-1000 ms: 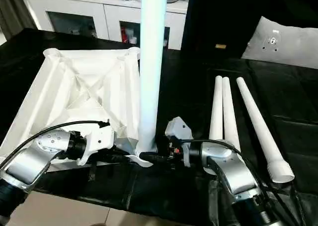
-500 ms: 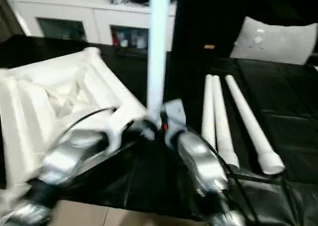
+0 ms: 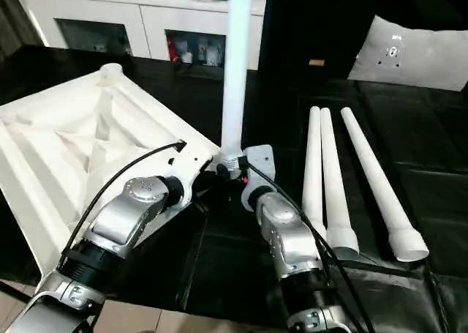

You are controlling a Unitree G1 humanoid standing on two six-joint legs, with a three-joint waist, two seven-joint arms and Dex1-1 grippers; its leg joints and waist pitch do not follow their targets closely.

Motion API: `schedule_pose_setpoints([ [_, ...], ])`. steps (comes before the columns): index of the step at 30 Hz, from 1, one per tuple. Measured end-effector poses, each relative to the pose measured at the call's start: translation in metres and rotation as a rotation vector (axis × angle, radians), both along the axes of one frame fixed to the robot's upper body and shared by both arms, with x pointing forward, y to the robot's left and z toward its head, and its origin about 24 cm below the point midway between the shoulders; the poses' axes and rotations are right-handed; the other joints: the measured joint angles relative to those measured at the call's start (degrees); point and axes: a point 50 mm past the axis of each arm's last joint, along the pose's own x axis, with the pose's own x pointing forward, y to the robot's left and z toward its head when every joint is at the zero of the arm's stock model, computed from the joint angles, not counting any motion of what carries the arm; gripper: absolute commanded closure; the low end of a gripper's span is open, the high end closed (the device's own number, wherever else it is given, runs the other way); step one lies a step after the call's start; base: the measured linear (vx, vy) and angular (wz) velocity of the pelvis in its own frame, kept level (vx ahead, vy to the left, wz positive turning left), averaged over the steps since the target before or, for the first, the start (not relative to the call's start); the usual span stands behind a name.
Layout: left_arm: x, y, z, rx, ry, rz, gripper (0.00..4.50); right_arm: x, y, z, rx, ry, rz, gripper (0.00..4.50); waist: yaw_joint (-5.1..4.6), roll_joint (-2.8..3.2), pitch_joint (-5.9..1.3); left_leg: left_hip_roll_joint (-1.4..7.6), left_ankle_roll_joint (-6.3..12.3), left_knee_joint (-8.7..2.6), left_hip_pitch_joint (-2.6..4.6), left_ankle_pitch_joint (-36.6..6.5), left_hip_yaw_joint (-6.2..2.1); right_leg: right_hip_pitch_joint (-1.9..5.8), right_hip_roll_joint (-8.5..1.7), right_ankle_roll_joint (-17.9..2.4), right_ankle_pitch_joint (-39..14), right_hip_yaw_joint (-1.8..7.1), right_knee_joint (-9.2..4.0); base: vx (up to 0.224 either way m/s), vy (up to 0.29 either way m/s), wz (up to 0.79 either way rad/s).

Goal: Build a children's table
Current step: Rotate leg to tighten

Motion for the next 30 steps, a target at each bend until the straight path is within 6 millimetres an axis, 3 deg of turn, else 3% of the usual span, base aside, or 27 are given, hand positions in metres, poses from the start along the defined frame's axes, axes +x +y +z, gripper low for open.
schedule_pose_setpoints([
  [6,0.001,-0.004,0.007,-0.023,-0.035,-0.046,4.50,-0.003,-0.021,0.006,0.039,-0.033,-0.022,0.02,0.89,0.16,0.01,-0.04,-0.02,0.01,-0.03,0.05,0.04,0.00,-0.04,0.02,0.08,0.02,0.00,0.000,0.000,0.00],
  [7,0.001,-0.003,0.009,-0.036,-0.036,-0.052,4.07,-0.004,-0.025,0.009,0.045,-0.041,-0.020,0.00,0.92,0.17,0.01,-0.04,0.02,0.01,-0.03,0.07,0.05,0.01,-0.04,0.03,0.09,0.02,0.00,0.000,0.000,0.00],
  [11,-0.001,-0.006,0.026,-0.119,-0.102,-0.118,3.91,-0.003,-0.043,0.022,0.047,-0.090,-0.017,0.00,1.16,0.18,0.02,-0.04,0.06,0.05,-0.08,0.09,0.07,0.03,-0.05,0.02,0.13,0.01,-0.08,0.000,0.000,0.00],
  [15,-0.003,-0.009,0.034,-0.147,-0.148,-0.146,3.57,0.003,-0.051,0.047,0.063,-0.184,-0.014,0.00,0.69,0.15,-0.01,-0.02,0.07,0.06,0.02,0.09,0.10,0.11,-0.04,0.03,0.20,0.02,-0.12,0.000,0.000,0.00],
  [19,-0.006,-0.008,0.034,-0.137,-0.154,-0.161,3.57,0.004,-0.057,0.047,0.053,-0.179,-0.010,0.00,0.56,0.15,-0.01,0.00,0.03,0.06,0.05,0.10,0.10,0.08,-0.02,0.02,0.23,0.00,-0.09,0.000,0.000,0.00],
  [23,-0.016,0.015,0.028,-0.075,-0.130,-0.162,3.57,0.001,-0.054,0.053,0.069,-0.202,0.084,0.00,0.33,0.20,-0.01,0.04,0.02,0.05,0.02,0.08,0.10,0.02,0.00,0.02,0.23,0.01,-0.10,0.000,0.000,0.00],
  [24,-0.019,0.023,0.027,-0.055,-0.121,-0.158,3.30,0.000,-0.052,0.055,0.073,-0.210,0.103,0.00,0.27,0.22,0.00,0.05,0.02,0.02,0.03,0.08,0.10,0.02,0.01,0.02,0.23,0.00,-0.11,0.000,0.000,0.00],
  [30,-0.046,0.081,0.033,0.015,0.011,-0.133,2.86,-0.011,-0.045,0.061,0.073,-0.197,0.268,0.00,0.36,0.13,0.04,0.05,-0.12,-0.01,0.09,-0.01,0.16,0.08,0.02,0.03,0.22,0.03,-0.21,0.000,0.000,0.00],
])
